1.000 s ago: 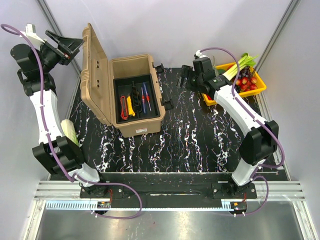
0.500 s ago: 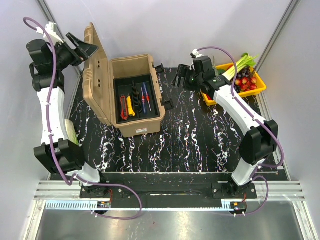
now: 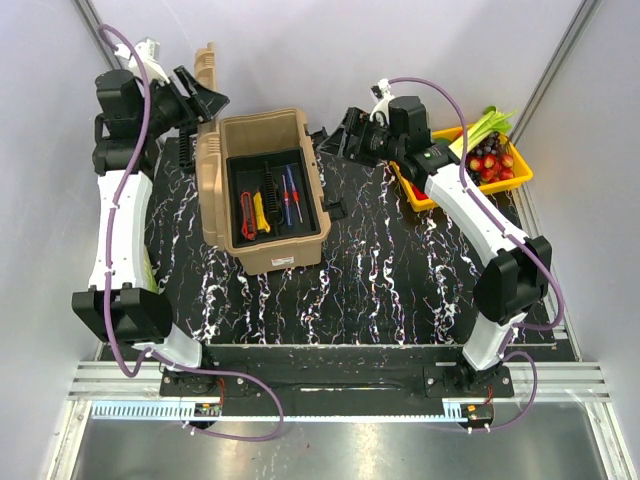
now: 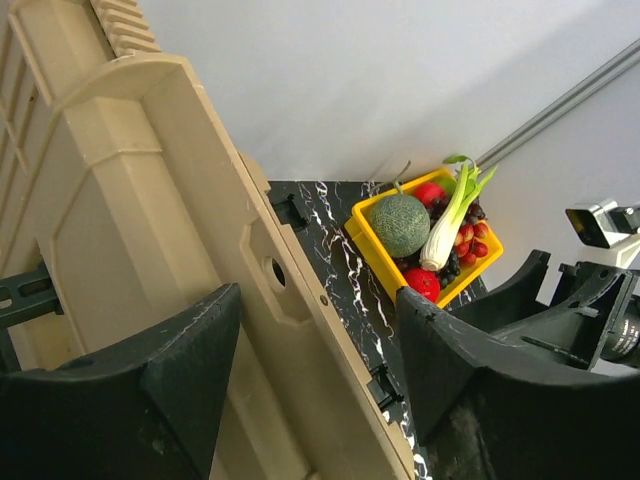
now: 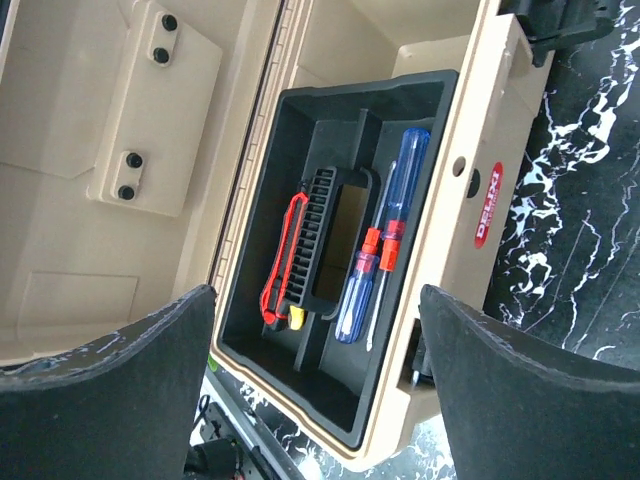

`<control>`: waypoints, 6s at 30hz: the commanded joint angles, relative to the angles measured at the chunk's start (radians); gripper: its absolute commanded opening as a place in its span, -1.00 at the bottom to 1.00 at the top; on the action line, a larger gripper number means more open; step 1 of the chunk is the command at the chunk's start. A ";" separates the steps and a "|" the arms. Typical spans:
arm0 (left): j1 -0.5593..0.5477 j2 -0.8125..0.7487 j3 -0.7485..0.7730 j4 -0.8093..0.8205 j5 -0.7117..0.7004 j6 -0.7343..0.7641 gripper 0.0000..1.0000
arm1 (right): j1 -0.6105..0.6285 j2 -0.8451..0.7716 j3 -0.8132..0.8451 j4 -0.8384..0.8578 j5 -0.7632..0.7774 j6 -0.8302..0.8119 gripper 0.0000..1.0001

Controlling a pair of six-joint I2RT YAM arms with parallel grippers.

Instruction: Pack the tool kit

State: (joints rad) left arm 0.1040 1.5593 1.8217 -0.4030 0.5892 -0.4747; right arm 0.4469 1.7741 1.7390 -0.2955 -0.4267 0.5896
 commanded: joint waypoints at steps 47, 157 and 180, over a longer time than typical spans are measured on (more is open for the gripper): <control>-0.294 0.021 -0.055 -0.040 -0.302 0.103 0.34 | 0.000 -0.186 -0.183 -0.191 0.490 -0.066 0.74; -0.719 -0.054 -0.720 -0.255 -0.835 0.219 -0.03 | 0.016 0.084 -0.862 1.238 -0.123 1.014 0.24; -0.721 0.048 -0.556 -0.421 -0.821 0.222 0.81 | 0.065 0.004 -0.679 0.507 0.051 0.564 0.66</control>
State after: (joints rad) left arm -0.6373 1.4681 1.3247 -0.4595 -0.2100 -0.2306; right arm 0.4759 1.7996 1.0176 0.3267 -0.4126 1.2537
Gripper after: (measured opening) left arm 0.891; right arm 0.828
